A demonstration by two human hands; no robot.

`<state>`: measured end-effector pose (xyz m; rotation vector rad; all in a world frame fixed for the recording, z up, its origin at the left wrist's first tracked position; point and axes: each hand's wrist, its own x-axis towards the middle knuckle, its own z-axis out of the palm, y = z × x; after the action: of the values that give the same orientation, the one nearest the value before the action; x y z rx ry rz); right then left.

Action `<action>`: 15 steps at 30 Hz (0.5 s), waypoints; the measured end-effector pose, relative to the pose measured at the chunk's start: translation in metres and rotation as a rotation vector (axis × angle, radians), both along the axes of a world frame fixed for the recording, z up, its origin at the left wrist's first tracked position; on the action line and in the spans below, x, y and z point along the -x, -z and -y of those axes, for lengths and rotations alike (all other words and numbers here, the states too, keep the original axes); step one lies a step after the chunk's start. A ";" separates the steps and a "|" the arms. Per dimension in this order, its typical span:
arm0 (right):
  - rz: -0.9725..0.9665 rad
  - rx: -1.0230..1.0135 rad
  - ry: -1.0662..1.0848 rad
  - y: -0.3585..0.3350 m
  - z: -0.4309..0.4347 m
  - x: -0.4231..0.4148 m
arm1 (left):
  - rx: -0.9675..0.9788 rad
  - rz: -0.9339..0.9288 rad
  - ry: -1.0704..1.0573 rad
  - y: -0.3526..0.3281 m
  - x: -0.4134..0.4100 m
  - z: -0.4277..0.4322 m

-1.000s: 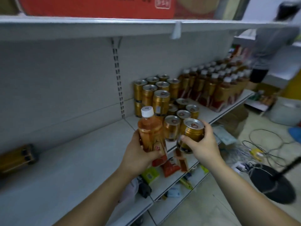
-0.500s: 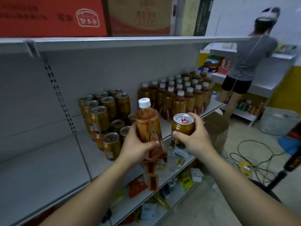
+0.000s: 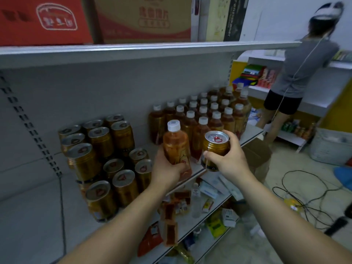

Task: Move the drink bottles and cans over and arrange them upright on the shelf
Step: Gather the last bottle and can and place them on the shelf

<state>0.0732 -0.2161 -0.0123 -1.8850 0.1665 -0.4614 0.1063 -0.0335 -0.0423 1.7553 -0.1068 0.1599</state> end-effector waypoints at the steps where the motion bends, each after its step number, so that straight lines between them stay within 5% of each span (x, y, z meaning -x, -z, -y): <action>1: 0.007 -0.002 -0.001 -0.003 0.005 -0.010 | 0.015 -0.015 -0.006 0.004 -0.011 0.005; 15: 0.138 -0.024 -0.277 -0.028 0.033 -0.109 | -0.056 -0.132 -0.183 0.052 -0.112 0.032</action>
<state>0.1826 -0.2492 0.0159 -1.8116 -0.1785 -0.3950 0.2185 -0.0658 -0.0945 1.8255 0.1468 0.1744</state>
